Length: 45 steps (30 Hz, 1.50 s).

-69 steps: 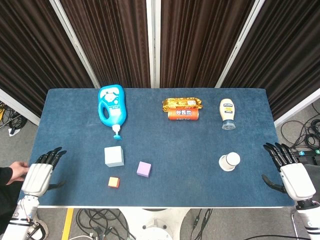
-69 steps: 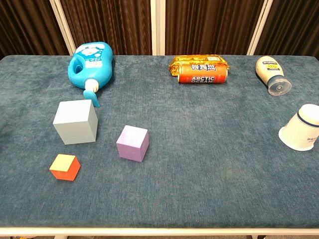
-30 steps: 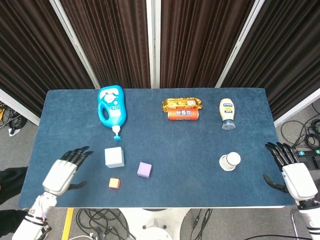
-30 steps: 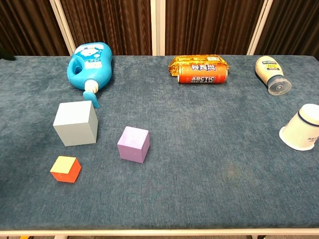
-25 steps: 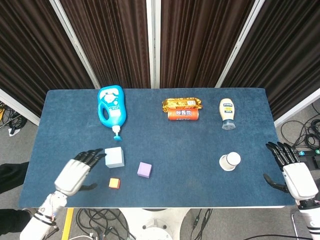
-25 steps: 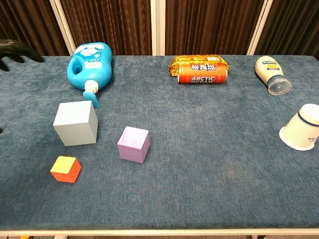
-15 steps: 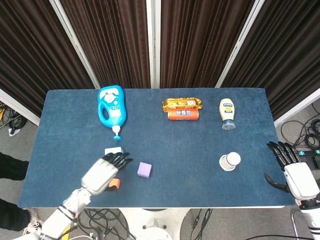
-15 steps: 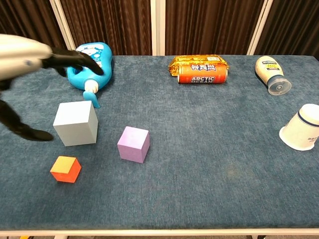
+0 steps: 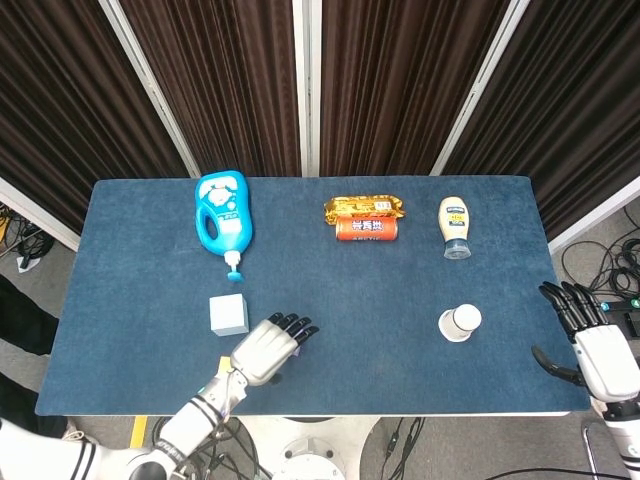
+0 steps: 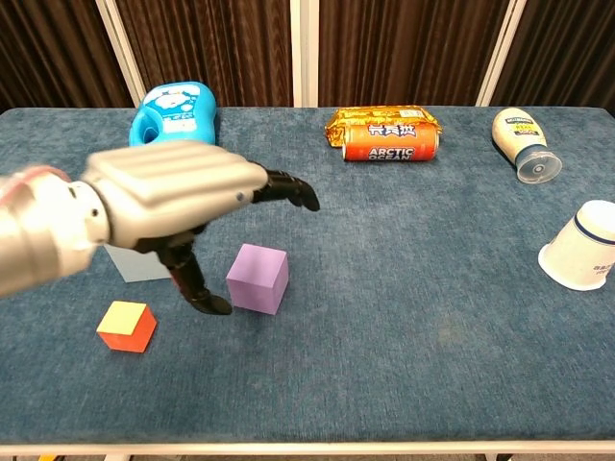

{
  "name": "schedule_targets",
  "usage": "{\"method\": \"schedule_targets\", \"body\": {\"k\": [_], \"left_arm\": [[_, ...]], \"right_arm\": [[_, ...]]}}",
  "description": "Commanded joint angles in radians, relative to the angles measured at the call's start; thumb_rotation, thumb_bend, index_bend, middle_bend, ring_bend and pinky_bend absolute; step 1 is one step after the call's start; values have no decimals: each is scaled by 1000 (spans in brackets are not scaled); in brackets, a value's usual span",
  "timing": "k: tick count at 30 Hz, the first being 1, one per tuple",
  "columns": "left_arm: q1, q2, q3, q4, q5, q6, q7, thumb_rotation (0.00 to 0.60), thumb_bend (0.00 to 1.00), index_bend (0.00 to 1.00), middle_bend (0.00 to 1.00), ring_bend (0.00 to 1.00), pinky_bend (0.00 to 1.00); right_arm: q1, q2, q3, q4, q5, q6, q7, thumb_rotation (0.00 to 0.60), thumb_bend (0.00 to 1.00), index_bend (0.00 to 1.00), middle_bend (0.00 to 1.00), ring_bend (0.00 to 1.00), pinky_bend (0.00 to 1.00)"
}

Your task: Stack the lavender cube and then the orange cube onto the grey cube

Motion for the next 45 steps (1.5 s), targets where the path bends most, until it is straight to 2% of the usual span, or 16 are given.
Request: {"method": "schedule_targets", "body": {"k": [1, 8, 19, 29, 45], "left_arm": [[-28, -52, 3, 40, -53, 42, 34, 600, 131, 211, 285, 212, 291], [-83, -140, 10, 105, -152, 103, 119, 600, 146, 228, 302, 221, 297], [-117, -195, 41, 221, -101, 143, 119, 600, 158, 307, 389, 261, 333], [-137, -220, 56, 301, -115, 134, 116, 600, 165, 344, 425, 261, 333], [-147, -254, 68, 358, -110, 140, 97, 600, 230, 384, 514, 289, 356]], "right_arm": [[-2, 0, 3, 2, 1, 6, 8, 600, 201, 32, 82, 0, 0], [-2, 5, 5, 0, 2, 8, 17, 600, 202, 32, 83, 0, 0], [-7, 10, 11, 3, 9, 20, 40, 600, 202, 31, 83, 0, 0], [-7, 10, 12, 6, 10, 19, 47, 600, 202, 31, 83, 0, 0], [-5, 14, 14, 6, 16, 11, 53, 600, 202, 31, 83, 0, 0]]}}
